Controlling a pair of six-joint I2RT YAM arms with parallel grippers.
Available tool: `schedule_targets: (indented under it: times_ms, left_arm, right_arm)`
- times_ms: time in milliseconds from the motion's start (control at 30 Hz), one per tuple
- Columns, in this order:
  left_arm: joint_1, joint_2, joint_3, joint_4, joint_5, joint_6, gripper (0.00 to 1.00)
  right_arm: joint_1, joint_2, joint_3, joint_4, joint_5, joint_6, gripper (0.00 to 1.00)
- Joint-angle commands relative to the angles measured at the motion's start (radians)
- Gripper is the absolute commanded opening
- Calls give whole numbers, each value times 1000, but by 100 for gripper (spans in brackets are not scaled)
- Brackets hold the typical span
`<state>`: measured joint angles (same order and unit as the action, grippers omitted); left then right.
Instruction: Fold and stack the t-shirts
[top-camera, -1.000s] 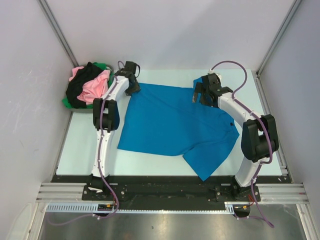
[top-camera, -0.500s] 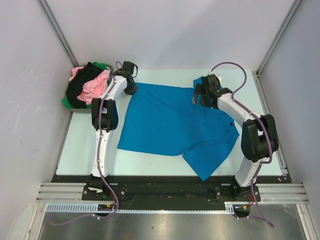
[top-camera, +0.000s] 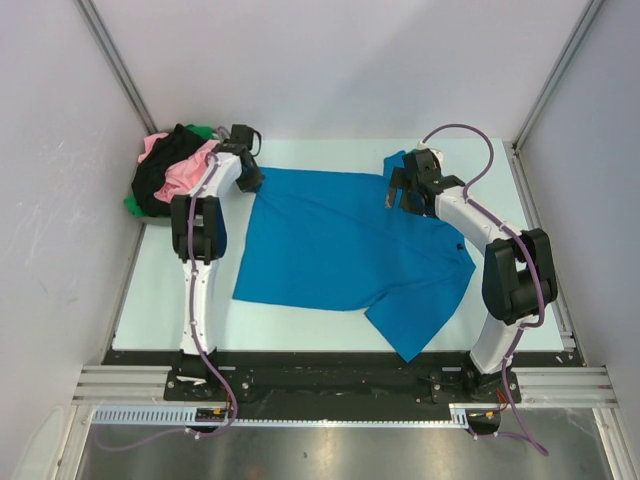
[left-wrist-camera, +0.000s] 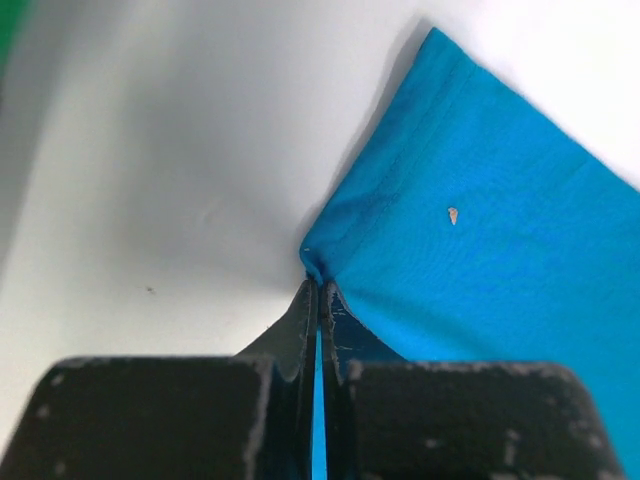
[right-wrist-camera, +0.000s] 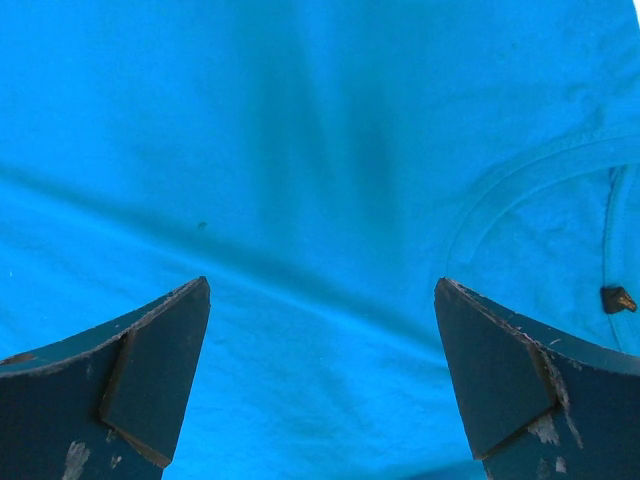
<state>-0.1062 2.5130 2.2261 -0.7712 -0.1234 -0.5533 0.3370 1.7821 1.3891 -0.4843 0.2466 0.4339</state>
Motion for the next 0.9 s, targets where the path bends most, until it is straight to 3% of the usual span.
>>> schedule_targets:
  times_ms: [0, 167, 200, 233, 267, 333, 367, 433, 667, 733, 867]
  left_arm:
    - [56, -14, -55, -66, -41, 6, 0]
    - [62, -23, -52, -66, -47, 12, 1]
    - [60, -26, -54, -68, -50, 9, 6]
    - [62, -34, -57, -69, -51, 3, 32]
    - [60, -48, -87, -66, -50, -3, 50]
    - [57, -115, -135, -45, -38, -25, 83]
    - [53, -143, -188, -45, -33, -30, 93]
    - [43, -268, -274, -40, -16, -54, 96]
    - [-32, -830, -1034, 220, 2, -103, 100]
    - [-47, -967, -1170, 260, 37, -99, 100]
    - [-76, -1167, -1480, 321, 71, -115, 100]
  right_arm:
    - [0, -38, -1, -2, 19, -4, 100]
    - [2, -39, -1, 3, 13, -4, 100]
    - [2, -38, -1, 7, 10, -6, 100]
    - [2, -38, -1, 12, 3, -12, 100]
    - [2, -39, 1, 29, -15, -26, 100]
    - [5, -50, 1, 39, -20, -29, 100]
    - [4, -58, 1, 42, -32, -26, 100]
    - [5, -78, -1, 21, -41, -20, 100]
    - [46, -280, -177, -19, -69, 28, 100]
    - [56, -355, -229, -37, -104, 31, 100]
    - [149, -484, -369, -83, -11, 26, 100]
